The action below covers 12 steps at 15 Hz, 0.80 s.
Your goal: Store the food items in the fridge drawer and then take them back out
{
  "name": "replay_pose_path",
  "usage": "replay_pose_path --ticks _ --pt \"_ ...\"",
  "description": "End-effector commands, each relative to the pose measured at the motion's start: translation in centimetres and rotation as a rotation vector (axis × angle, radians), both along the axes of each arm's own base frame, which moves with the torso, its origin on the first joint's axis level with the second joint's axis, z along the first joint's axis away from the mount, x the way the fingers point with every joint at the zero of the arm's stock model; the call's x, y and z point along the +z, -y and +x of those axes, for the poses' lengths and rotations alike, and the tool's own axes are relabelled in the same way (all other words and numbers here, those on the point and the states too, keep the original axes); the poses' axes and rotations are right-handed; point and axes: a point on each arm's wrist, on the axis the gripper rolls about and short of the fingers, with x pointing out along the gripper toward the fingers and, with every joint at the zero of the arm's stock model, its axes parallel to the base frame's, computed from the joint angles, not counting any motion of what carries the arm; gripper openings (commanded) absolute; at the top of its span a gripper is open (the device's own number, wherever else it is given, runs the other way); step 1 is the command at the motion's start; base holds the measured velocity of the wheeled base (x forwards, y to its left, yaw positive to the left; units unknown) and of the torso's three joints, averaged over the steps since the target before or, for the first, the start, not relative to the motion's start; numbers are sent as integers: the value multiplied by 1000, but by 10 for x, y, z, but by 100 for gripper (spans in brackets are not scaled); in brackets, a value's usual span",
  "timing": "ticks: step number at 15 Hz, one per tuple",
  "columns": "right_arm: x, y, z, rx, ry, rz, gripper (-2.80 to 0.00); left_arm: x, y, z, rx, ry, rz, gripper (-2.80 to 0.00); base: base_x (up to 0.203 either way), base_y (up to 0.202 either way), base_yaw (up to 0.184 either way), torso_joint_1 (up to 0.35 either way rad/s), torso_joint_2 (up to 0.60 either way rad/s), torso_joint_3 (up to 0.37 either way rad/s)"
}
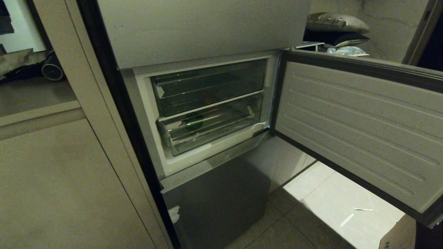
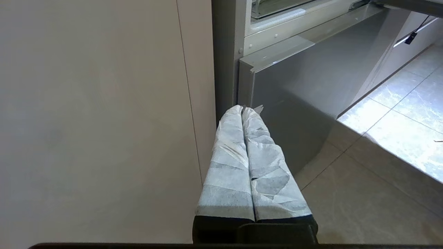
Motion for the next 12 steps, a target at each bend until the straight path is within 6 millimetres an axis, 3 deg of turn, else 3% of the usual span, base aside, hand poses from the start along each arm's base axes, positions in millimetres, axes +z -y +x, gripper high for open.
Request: replay_pose_path --ticks 1,3,6,9,12 --pt "-8 0 2 -7 -31 2 -280 0 0 0 1 -2 0 -280 0 0 0 0 0 0" --pt "9 1 0 -57 -1 13 -280 0 0 0 1 -2 0 -280 0 0 0 0 0 0" --pt "67 3 -1 -164 53 112 -280 0 0 0 -1 -2 0 -280 0 0 0 0 0 0" --pt "103 5 28 -337 -14 180 -280 0 0 0 0 -2 0 -280 0 0 0 0 0 0" --pt "129 22 61 -563 56 240 -280 0 0 0 1 -2 0 -280 0 0 0 0 0 0"
